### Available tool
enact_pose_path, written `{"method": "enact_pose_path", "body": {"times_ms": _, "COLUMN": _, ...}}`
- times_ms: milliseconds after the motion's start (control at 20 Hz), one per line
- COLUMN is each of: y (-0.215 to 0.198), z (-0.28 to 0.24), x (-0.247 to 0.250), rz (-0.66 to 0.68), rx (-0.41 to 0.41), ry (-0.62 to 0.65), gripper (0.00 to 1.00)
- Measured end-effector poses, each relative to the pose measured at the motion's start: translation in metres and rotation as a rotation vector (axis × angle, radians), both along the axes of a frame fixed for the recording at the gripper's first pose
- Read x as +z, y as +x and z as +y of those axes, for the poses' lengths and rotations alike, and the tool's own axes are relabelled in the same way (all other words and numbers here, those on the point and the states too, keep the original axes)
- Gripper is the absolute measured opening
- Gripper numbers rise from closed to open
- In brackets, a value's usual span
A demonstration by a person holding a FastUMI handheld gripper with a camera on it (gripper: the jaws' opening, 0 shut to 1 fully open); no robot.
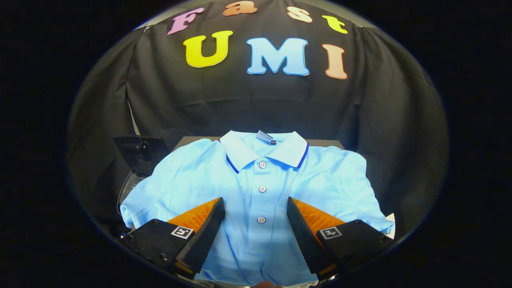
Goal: Put the clothes into the washing machine and then close the washing machine lid.
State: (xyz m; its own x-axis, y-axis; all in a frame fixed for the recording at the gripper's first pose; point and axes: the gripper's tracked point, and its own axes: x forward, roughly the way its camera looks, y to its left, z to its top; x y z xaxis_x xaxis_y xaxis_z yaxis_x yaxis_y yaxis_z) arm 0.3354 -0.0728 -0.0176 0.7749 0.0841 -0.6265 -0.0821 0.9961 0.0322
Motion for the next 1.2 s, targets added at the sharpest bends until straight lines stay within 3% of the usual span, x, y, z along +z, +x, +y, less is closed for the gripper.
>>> {"method": "enact_pose_path", "body": {"times_ms": 350, "y": 0.004, "z": 0.004, "x": 0.001, "rz": -0.035, "rx": 0.019, "ry": 0.004, "gripper": 1.0}}
{"method": "enact_pose_path", "body": {"times_ms": 850, "y": 0.004, "z": 0.01, "x": 0.001, "rz": -0.018, "rx": 0.047, "ry": 0.021, "gripper": 0.94}}
{"method": "enact_pose_path", "body": {"times_ms": 950, "y": 0.001, "z": 0.008, "x": 0.001, "rz": -0.022, "rx": 0.032, "ry": 0.044, "gripper": 0.37}}
{"method": "enact_pose_path", "body": {"times_ms": 1050, "y": -0.001, "z": 0.013, "x": 0.002, "rz": -0.019, "rx": 0.05, "ry": 0.061, "gripper": 0.36}}
{"method": "enact_pose_path", "body": {"times_ms": 1150, "y": -0.002, "z": 0.012, "x": 0.003, "rz": -0.025, "rx": 0.039, "ry": 0.088, "gripper": 0.06}}
{"method": "enact_pose_path", "body": {"times_ms": 1200, "y": -0.002, "z": 0.012, "x": 0.003, "rz": -0.023, "rx": 0.033, "ry": 0.091, "gripper": 0.06}}
